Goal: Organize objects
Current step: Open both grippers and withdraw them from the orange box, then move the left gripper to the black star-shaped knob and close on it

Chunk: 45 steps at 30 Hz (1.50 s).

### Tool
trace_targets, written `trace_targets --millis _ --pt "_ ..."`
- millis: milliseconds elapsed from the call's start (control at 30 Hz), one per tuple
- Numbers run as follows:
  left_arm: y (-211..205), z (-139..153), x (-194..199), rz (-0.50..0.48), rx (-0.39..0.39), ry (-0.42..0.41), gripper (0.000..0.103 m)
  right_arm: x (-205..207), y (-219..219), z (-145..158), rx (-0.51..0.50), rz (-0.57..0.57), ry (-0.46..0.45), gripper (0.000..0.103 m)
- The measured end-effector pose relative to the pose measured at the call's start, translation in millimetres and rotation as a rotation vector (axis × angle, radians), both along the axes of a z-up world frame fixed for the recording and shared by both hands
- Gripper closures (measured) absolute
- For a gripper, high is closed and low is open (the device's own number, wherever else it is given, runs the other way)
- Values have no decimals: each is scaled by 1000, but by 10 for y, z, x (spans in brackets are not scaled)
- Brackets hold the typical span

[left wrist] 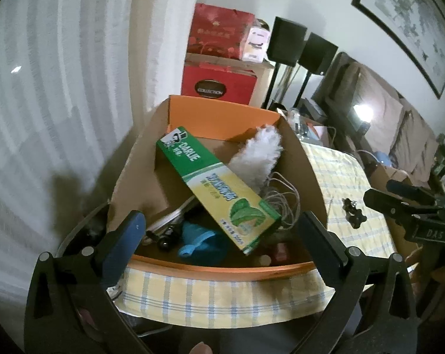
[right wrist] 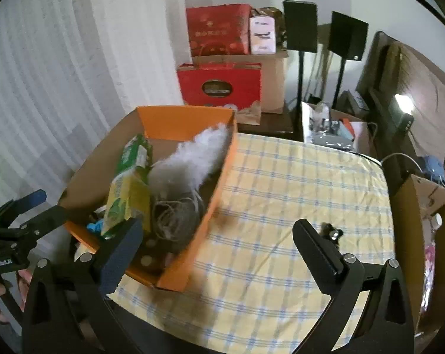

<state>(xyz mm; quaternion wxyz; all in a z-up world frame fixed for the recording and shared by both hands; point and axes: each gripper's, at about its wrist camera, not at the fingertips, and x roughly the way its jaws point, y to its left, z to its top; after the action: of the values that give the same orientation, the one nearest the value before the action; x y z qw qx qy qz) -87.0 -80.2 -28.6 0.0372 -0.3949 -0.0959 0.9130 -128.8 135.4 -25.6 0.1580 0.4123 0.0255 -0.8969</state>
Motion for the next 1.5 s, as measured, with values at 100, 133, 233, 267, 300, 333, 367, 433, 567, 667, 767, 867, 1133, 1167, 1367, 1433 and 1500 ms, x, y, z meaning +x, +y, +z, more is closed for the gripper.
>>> trace_targets --millis 100,133,233,267,300,333,367,433,567,667,767,867,1133,1167,1367,1433,1500 --pt "99 26 14 -15 -5 6 0 26 130 13 -6 -26 6 0" --pt "125 32 15 -20 -4 7 0 35 172 15 -8 -34 6 0" --pt "243 54 16 -37 -3 11 0 55 274 21 -6 -53 12 0" --pt "296 63 16 -47 -4 13 0 68 310 25 -6 -59 15 0" --pt "328 70 19 -54 -5 15 0 78 337 26 -5 -63 17 0" --pt "375 78 15 -62 -8 17 0 89 369 28 -6 -67 18 0" --pt "428 87 14 -70 -14 19 0 99 401 33 -8 -72 20 0" --pt "538 108 8 -88 -19 24 0 118 460 46 -8 -82 25 0" --pt "732 136 -1 -120 -15 37 0 149 577 51 -1 -103 39 0" --pt "870 125 -26 -141 -14 39 0 165 688 29 -4 -124 35 0" --pt "1005 96 -71 -157 -13 31 0 172 795 2 -4 -138 33 0" --pt "1124 77 -103 -168 -3 29 0 172 920 -21 -8 -153 33 0" --pt "1416 0 -222 -195 17 28 0 114 1305 -118 -41 -191 10 0" --pt "1452 -20 -243 -198 21 23 0 104 1355 -128 -44 -196 9 0" --pt "1630 -135 -350 -212 57 9 0 61 1566 -292 -65 -223 -7 0" --pt "1679 -162 -388 -216 64 5 0 40 1606 -370 -67 -230 -18 0" --pt "1731 -183 -422 -232 72 6 0 33 1644 -447 -57 -241 -24 0"
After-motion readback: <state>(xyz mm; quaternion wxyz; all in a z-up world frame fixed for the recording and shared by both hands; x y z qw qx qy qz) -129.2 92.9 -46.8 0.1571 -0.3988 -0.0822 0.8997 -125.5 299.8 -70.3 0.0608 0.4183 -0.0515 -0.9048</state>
